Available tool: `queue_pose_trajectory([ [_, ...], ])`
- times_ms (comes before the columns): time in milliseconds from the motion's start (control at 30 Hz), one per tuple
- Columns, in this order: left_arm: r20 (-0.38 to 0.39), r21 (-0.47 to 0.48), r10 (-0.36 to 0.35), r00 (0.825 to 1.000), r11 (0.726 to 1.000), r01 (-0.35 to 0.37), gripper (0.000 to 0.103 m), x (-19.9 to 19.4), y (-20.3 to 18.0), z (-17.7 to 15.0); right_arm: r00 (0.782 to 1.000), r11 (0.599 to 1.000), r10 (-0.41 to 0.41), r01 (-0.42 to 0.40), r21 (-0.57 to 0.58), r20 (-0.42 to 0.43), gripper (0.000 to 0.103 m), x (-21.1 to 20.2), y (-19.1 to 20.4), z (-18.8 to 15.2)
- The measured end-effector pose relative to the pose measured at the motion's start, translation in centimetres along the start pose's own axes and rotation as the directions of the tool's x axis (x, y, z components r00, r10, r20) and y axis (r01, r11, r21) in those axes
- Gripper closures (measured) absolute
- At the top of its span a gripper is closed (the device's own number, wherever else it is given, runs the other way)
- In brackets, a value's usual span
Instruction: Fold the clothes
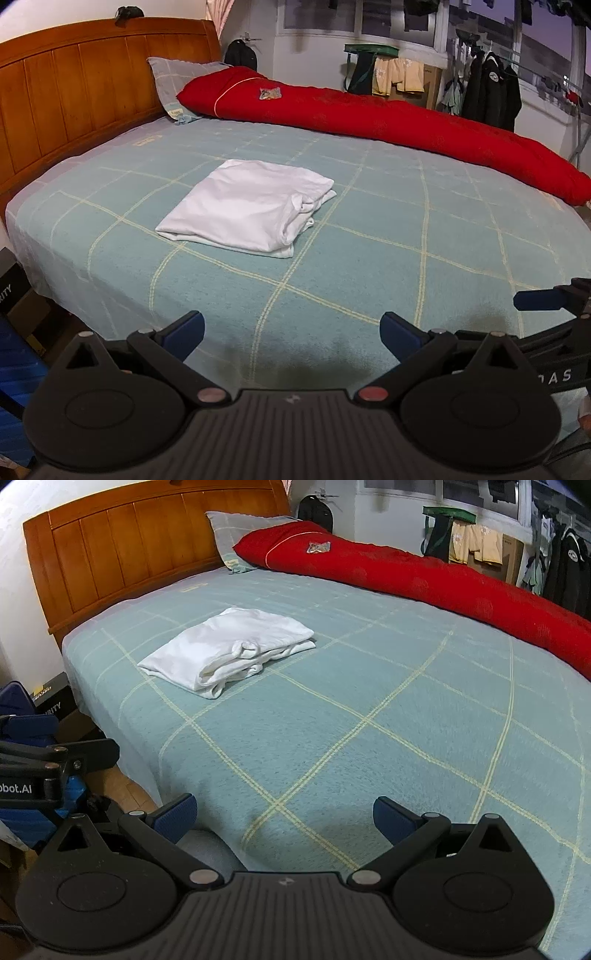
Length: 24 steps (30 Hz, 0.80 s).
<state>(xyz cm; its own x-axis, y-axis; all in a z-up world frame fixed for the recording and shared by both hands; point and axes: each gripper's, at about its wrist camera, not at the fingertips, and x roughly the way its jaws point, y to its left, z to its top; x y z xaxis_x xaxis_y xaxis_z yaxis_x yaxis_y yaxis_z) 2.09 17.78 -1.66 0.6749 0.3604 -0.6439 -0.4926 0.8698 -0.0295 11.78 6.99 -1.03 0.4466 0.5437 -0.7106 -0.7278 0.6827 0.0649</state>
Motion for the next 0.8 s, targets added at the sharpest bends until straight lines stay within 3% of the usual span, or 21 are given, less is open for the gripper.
queue_pose_trajectory([
  [233, -0.007, 0.027, 0.022, 1.000, 0.999, -0.022, 0.002, -0.1, -0.5, -0.1, 1.000, 1.000, -0.004, 0.005, -0.022, 0.008, 0.000, -0.6, 0.7, 0.1],
  [800, -0.112, -0.037, 0.080, 0.990, 0.996, -0.085, 0.002, 0.3, -0.2, -0.7, 1.000, 0.997, -0.026, 0.024, -0.070, -0.017, 0.000, -0.4, 1.8, -0.7],
])
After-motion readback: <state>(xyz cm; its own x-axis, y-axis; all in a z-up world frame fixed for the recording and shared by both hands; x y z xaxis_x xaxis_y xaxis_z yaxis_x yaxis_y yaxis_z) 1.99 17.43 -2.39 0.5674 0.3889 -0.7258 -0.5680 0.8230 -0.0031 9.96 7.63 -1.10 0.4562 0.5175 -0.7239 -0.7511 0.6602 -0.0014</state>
